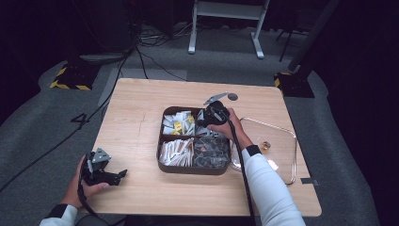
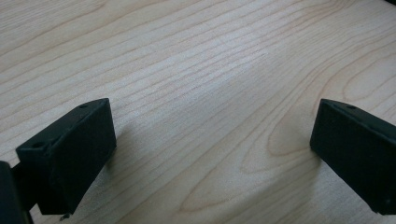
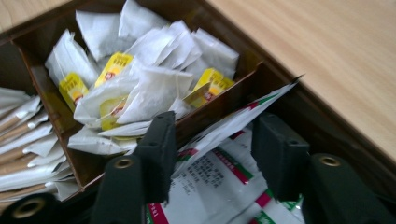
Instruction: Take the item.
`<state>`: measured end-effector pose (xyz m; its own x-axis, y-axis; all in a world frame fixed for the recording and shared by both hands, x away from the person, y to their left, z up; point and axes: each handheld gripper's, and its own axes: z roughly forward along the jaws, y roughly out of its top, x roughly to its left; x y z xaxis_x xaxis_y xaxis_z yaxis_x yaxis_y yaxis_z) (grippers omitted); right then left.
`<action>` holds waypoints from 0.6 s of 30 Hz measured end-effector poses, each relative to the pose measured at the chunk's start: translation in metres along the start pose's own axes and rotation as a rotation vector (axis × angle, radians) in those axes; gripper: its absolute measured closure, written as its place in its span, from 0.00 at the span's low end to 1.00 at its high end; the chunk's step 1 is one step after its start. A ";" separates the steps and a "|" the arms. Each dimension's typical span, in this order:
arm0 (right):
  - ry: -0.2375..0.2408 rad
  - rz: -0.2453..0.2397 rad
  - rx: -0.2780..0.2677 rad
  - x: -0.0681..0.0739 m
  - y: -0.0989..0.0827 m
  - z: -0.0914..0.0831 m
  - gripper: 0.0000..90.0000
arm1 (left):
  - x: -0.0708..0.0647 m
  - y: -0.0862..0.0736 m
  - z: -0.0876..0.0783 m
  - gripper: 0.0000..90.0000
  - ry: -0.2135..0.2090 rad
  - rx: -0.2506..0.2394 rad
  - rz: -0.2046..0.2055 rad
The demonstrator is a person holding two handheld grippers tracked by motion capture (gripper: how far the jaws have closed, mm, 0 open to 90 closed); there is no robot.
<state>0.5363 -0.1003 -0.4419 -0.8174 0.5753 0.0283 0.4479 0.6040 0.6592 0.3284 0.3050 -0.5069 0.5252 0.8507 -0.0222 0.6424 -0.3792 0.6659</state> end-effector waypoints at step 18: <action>-0.006 -0.029 -0.065 0.005 -0.003 -0.012 0.99 | 0.000 0.000 0.000 0.01 -0.001 0.001 0.002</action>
<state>0.5269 -0.1056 -0.4349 -0.8273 0.5618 0.0040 0.3994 0.5832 0.7073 0.3284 0.3051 -0.5069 0.5267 0.8498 -0.0217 0.6422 -0.3811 0.6651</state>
